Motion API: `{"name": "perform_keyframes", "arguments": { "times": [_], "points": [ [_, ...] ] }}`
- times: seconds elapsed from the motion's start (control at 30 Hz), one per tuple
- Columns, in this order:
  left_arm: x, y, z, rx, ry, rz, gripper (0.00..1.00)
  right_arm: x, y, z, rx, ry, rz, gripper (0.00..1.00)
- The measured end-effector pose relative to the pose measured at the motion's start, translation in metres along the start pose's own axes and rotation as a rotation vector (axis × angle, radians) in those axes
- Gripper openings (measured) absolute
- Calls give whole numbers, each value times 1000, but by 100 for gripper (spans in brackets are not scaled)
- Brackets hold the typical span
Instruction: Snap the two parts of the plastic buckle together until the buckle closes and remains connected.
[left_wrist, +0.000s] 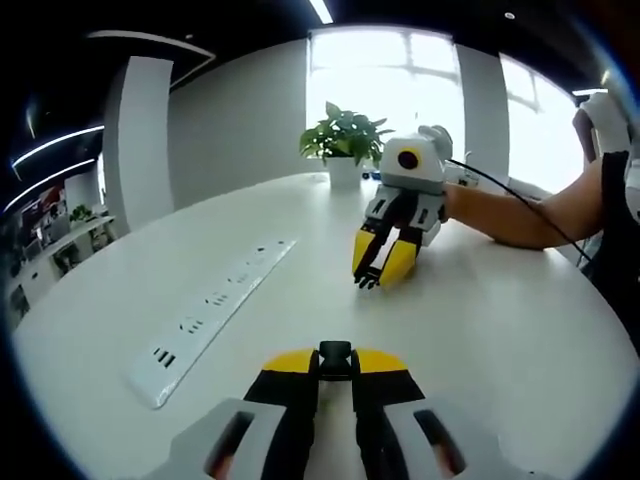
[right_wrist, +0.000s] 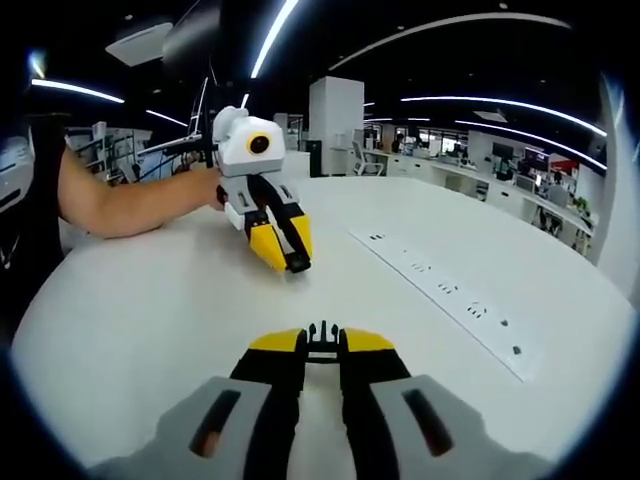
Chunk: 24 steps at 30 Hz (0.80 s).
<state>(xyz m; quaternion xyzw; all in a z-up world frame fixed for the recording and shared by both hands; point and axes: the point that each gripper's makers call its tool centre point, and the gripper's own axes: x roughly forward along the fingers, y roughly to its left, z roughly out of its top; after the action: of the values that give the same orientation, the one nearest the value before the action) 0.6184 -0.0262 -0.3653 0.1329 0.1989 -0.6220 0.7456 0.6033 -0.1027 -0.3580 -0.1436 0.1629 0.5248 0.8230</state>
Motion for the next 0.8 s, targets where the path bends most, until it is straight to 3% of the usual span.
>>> {"name": "perform_keyframes", "arguments": {
  "times": [0.8],
  "points": [
    [-9, -11, 13, 6, 5, -31, 11, -6, 5, 11, -22, 1, 8, 14]
  ]
}}
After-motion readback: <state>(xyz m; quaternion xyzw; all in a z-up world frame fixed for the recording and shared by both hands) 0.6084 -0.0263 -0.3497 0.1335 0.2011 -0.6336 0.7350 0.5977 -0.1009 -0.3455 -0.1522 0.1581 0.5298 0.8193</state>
